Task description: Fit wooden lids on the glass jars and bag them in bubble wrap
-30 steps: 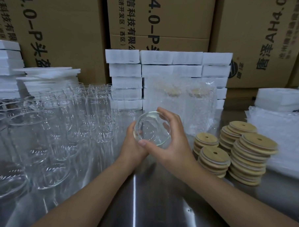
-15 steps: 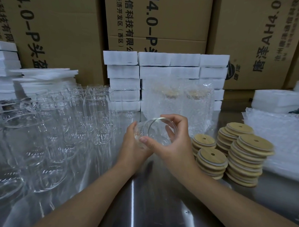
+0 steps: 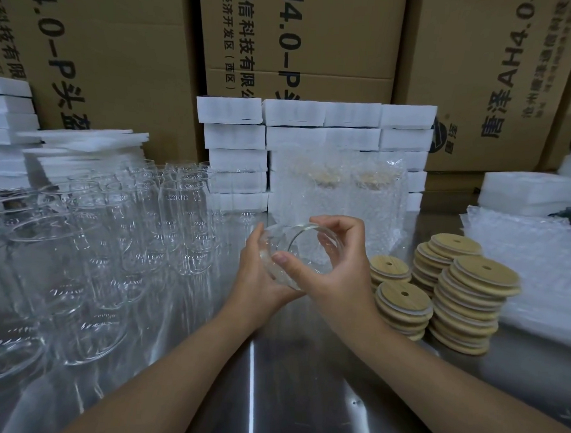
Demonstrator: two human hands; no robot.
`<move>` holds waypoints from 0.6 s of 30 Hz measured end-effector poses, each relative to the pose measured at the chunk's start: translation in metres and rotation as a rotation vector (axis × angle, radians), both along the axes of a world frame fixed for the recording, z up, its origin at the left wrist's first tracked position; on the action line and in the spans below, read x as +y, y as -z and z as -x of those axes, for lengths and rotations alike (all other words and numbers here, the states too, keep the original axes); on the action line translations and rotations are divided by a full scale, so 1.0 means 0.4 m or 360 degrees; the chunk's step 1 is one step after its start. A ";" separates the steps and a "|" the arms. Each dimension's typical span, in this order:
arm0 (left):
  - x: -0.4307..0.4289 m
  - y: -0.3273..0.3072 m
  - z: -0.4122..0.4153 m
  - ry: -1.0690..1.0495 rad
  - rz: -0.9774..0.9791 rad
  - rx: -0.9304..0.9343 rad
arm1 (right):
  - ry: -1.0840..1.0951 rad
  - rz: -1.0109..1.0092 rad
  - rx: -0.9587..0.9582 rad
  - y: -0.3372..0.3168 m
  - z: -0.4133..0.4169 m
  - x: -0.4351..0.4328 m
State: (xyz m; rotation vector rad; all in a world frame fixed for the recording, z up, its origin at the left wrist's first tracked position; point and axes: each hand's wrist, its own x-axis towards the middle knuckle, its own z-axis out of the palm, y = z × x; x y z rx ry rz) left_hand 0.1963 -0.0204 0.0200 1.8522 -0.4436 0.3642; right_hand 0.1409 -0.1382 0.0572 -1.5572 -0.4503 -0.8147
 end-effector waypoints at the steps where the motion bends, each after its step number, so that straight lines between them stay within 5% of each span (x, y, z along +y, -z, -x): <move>1: 0.002 -0.003 0.006 0.0002 0.0014 -0.0016 | 0.0001 -0.0008 0.0002 -0.001 0.000 -0.001; 18: -0.011 -0.019 0.038 0.0187 0.0306 0.0075 | -0.0089 -0.0144 -0.0062 -0.024 0.009 -0.004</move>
